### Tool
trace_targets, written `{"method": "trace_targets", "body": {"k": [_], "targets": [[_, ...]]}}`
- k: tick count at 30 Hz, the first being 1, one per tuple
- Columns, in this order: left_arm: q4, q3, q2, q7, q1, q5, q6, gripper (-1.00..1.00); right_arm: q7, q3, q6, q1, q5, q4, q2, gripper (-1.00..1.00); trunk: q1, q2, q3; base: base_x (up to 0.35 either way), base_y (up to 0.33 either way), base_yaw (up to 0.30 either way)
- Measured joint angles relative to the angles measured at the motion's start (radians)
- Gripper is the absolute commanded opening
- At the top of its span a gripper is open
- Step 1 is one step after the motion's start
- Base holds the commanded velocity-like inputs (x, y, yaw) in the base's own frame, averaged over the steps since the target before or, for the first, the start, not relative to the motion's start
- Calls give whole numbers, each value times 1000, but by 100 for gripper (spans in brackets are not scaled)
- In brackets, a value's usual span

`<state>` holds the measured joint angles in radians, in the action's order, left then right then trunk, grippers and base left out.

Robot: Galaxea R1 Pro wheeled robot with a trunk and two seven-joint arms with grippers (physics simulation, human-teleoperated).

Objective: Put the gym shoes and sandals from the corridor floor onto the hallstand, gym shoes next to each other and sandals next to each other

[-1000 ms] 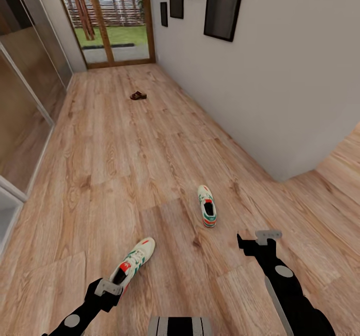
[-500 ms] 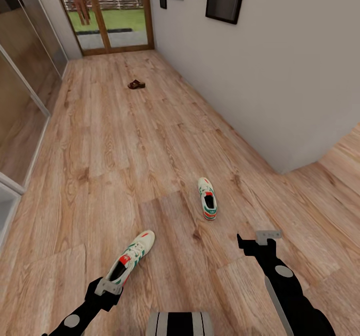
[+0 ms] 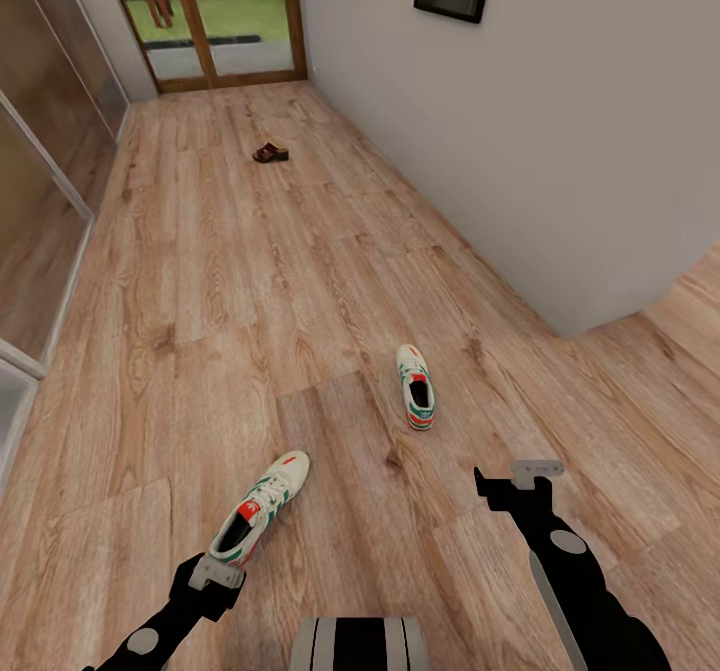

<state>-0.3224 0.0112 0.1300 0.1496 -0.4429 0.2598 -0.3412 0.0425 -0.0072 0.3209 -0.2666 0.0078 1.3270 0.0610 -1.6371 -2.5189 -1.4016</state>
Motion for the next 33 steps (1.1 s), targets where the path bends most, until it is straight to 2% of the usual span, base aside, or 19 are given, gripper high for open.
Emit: {"method": "trace_targets", "body": {"k": [15, 23, 33], "targets": [[0, 1, 1, -1, 0, 0, -1, 100, 0, 0, 0, 0, 0, 0, 0, 100, 0, 0, 0, 0, 2, 0], [-1, 2, 1, -1, 0, -1, -2, 100, 0, 0, 0, 0, 1, -1, 0, 100, 0, 0, 0, 0, 152, 0], [-2, 2, -1, -1, 0, -1, -2, 100, 0, 0, 0, 0, 1, -2, 0, 100, 0, 0, 0, 0, 32, 0]]}}
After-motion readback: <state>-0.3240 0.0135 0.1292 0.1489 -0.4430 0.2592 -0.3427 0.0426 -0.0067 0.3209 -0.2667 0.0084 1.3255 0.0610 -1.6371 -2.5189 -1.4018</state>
